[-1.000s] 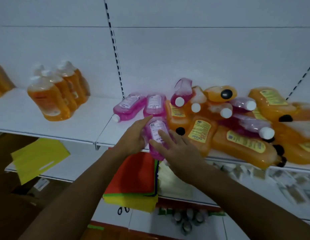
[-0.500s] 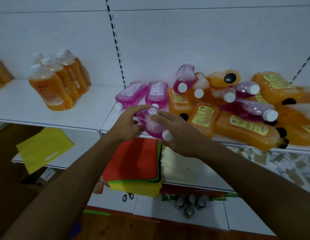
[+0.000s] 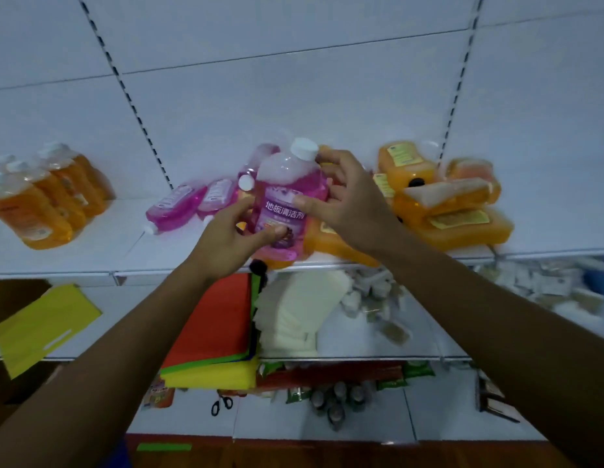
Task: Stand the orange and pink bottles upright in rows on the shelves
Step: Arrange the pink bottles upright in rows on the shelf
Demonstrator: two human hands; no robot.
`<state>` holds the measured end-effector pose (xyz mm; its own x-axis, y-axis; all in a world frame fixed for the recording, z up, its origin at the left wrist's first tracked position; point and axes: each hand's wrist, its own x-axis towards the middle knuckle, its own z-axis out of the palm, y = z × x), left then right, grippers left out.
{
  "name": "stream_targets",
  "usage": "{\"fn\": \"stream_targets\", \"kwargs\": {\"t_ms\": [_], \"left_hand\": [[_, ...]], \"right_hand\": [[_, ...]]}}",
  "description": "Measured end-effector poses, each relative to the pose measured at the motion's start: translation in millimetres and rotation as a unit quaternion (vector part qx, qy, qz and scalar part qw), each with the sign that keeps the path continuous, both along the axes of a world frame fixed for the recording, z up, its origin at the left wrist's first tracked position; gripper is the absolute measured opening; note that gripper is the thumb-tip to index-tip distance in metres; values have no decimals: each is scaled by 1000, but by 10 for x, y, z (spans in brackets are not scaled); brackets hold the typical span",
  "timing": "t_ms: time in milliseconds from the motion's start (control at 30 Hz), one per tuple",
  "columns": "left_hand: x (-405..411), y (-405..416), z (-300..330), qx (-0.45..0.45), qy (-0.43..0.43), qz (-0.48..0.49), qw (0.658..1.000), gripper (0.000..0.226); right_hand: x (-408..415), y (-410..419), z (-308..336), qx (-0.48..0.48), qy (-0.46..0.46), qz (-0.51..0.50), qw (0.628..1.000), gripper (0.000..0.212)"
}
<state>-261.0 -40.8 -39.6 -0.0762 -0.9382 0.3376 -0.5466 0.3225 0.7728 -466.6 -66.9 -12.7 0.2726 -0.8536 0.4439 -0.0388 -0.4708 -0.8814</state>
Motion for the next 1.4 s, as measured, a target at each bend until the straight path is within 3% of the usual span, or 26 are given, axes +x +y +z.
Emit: {"fn": "stream_targets", "kwargs": {"t_ms": [300, 433, 533, 733, 867, 1067, 1200, 1400], "left_hand": [[-2443, -262, -46, 30, 39, -139, 989, 40], [-3404, -580, -144, 42, -18, -206, 977, 54], [-4125, -846, -230, 26, -58, -239, 969, 53], [-5517, -1375, -427, 45, -27, -338, 940, 62], [-6348, -1769, -474, 50, -49, -395, 916, 54], [-7277, -2225, -551, 84, -1, -420, 903, 33], [-7663, -2495, -677, 74, -12, -396, 915, 48], [-7858, -2620, -816, 51, -70, -377, 922, 53]], "right_hand": [[-2320, 207, 0, -24, 17, -151, 988, 55], [-3213, 235, -62, -32, 29, -224, 974, 55], [-3808, 191, -140, -29, 56, -294, 954, 55], [-4810, -59, -279, -21, 107, -431, 896, 59], [-5458, -335, -314, 8, 114, -499, 859, 56], [-6159, -807, -386, 2, 176, -549, 817, 52], [-6500, -1047, -393, -4, 222, -569, 792, 52], [-6666, -1224, -512, 20, 225, -593, 773, 63]]}}
